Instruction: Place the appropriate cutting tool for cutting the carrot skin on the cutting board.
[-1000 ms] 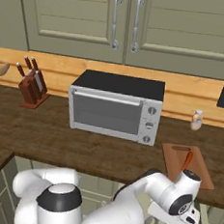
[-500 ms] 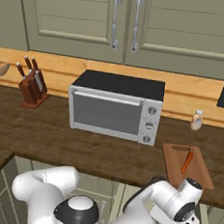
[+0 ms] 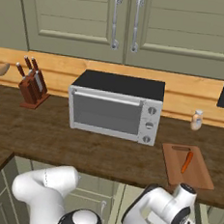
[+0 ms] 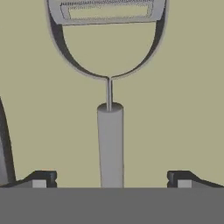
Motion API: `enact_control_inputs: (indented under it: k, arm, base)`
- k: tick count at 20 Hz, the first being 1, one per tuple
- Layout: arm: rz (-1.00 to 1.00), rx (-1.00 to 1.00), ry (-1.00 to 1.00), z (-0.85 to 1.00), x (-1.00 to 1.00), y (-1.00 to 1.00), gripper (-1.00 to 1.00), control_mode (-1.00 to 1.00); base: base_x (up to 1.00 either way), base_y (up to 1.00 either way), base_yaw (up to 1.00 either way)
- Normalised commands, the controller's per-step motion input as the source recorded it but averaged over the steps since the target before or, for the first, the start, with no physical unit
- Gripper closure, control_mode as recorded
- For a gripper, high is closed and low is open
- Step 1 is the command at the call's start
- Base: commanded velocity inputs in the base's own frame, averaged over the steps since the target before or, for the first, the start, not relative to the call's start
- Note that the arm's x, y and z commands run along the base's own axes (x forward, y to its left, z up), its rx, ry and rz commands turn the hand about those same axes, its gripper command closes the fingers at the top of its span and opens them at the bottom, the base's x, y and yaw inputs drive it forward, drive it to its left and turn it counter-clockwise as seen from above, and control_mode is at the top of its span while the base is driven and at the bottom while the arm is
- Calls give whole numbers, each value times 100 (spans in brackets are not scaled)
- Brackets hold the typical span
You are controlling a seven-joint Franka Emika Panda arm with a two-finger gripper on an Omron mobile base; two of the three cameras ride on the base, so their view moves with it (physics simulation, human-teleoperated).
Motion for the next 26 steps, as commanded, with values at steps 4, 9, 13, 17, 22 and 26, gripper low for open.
enact_control_inputs:
  k: [4,9,13,17,22,26]
  arm:
    - [0,-5,-3,-31,0,0,-100,-100]
    - [0,-9,-3,-40,0,21,100,-100]
    - [0,-3,-7,-12,0,21,100,-100]
    - [-1,0,-4,2,-11,18,100,-100]
    - [-10,0,-4,80,-45,0,100,-100]
    - [-11,0,0,100,-60,0,100,-100]
  base:
    - [0,0,0]
    - [0,0,0]
    - [0,0,0]
    - [0,0,0]
    - [0,0,0]
    - [0,0,0]
